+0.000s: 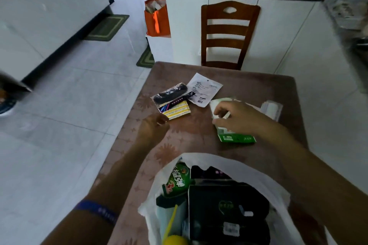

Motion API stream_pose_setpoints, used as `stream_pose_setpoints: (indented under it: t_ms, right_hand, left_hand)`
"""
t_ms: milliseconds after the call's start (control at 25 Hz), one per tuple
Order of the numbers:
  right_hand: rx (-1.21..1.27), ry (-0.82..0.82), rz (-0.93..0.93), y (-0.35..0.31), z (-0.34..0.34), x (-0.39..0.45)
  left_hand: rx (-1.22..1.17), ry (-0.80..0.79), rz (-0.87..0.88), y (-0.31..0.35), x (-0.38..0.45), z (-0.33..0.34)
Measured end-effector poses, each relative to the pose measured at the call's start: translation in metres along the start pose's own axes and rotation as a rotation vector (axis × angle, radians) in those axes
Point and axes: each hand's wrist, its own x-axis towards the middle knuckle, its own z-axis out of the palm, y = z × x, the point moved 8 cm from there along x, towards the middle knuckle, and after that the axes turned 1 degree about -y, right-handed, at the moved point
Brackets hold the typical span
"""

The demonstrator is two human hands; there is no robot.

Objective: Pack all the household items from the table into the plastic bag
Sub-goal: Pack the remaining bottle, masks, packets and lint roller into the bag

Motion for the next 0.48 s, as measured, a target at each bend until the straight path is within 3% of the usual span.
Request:
stream_pose_setpoints:
  t_ms: [200,400,480]
  right_hand:
    - [-0.049,-0.059,-0.006,0.032,0.031,0.053]
    - [-0.19,0.012,-0.049,0.041,0.043,0.084]
    - [-0.237,0.043,-0.103,0.039,0.046,0.086]
  left_hand:
    - [0.376,-0.049,-0.004,-0.027,0.093,0.038]
    - [0.47,-0.093,0.045,-0.052,0.19,0.066]
    - [0.31,-0.121,-0.025,-0.079,0.216,0.078]
